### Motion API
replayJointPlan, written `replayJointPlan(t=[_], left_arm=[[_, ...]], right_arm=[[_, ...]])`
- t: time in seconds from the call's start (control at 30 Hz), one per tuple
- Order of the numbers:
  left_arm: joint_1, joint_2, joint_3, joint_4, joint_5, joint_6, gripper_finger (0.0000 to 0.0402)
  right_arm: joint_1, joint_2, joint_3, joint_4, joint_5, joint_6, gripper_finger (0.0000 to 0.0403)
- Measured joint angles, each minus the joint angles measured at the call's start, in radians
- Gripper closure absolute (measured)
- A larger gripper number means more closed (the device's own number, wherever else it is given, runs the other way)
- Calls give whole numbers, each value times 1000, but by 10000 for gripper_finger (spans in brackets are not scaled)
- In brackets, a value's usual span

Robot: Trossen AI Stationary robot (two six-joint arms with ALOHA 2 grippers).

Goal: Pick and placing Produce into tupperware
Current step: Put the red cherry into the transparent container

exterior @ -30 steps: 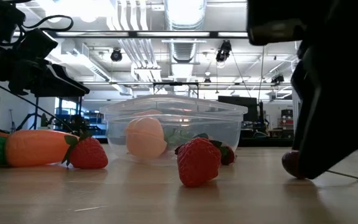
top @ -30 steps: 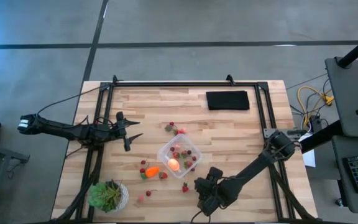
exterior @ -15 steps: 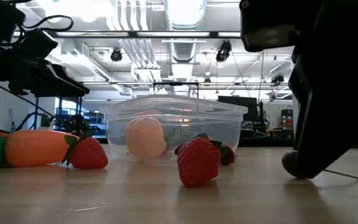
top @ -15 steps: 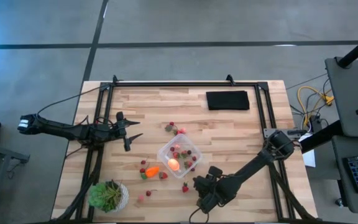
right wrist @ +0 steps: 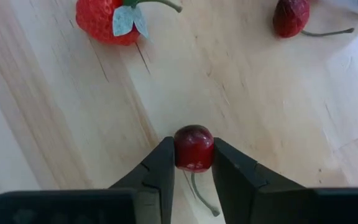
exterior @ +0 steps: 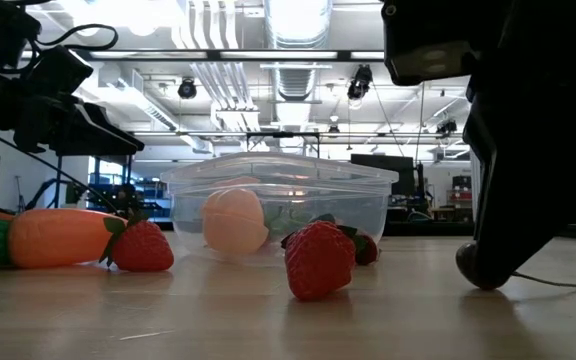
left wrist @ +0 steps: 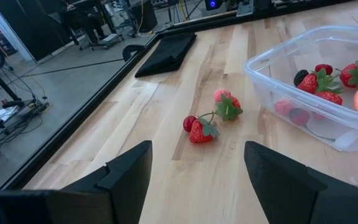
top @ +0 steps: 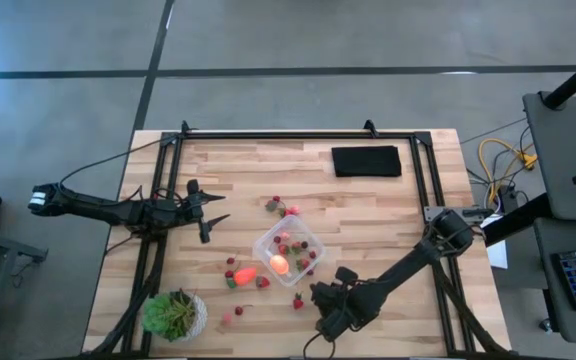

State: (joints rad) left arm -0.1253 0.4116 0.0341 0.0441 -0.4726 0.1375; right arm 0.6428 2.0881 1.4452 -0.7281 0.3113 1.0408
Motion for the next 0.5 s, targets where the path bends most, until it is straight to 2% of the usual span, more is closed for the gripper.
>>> replayJointPlan(t=[0.17,0.37,0.5], left_arm=[[0,0,0,0,0,0,160],[0,0,0,0,0,0,160],[0,0,0,0,0,0,160]], right_arm=[[0,-29,7,-31,23,36,321],[-12,-126,8,-129,189,123,320],[-59,-210,8,-136,305,91,319]])
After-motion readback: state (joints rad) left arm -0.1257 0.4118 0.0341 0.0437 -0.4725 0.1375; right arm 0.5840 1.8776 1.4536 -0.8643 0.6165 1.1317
